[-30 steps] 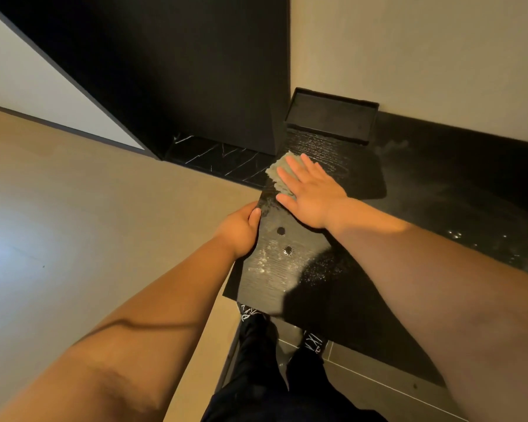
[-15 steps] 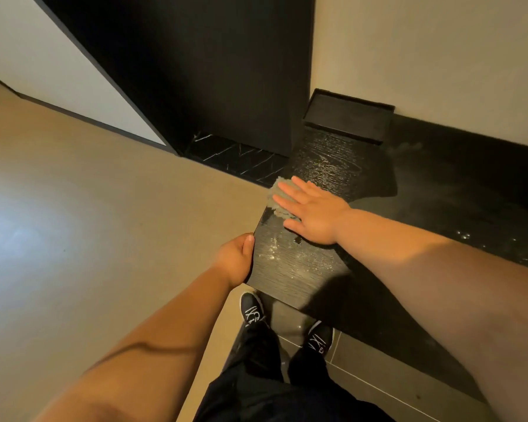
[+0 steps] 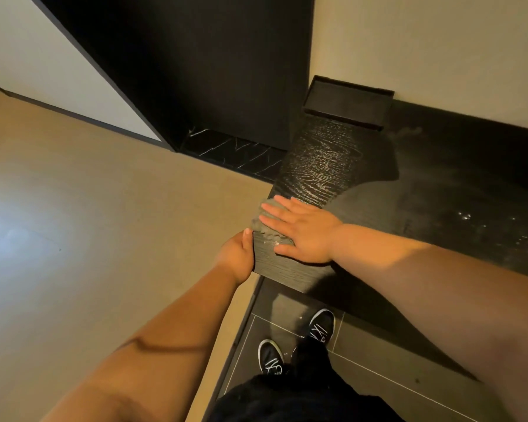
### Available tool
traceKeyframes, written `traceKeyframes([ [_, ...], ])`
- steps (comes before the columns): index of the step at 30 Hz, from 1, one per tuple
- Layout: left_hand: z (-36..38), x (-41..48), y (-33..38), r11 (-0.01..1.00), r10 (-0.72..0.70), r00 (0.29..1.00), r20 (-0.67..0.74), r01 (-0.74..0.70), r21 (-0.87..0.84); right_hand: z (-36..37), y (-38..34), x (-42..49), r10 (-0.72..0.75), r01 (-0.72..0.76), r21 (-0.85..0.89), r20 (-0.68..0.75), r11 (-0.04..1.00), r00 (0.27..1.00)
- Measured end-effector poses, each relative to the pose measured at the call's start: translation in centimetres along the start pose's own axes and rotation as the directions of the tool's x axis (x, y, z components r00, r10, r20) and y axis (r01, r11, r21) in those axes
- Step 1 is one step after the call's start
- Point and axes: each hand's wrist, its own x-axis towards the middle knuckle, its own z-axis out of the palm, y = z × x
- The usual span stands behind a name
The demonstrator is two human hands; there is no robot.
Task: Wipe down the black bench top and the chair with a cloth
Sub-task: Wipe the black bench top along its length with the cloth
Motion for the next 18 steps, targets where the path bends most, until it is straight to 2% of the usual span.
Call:
traceKeyframes([
  [5, 0.1, -0.6, -1.1, 1.000, 0.021, 1.000, 0.021, -0.021, 0.006, -1.5, 0.4, 1.3, 0.304, -0.296, 0.126, -0.050, 0.947, 0.951],
  [7, -0.1, -1.0, -1.4, 0.999, 0.042, 0.998, 0.043, -0.043, 0.015, -1.0, -1.0, 1.3, 0.349, -0.338, 0.138, -0.064, 0.931, 0.935],
  [13, -1.0, -2.3, -3.2, 0.986, 0.143, 0.985, 0.095, -0.151, 0.074, 2.4, -6.4, -1.5, 0.156, -0.156, 0.017, -0.030, 0.988, 0.987],
  [18, -1.3, -2.7, -4.2, 0.984, 0.153, 0.982, 0.114, -0.162, 0.075, 1.8, -6.4, -2.8, 0.173, -0.173, 0.013, -0.012, 0.985, 0.985],
])
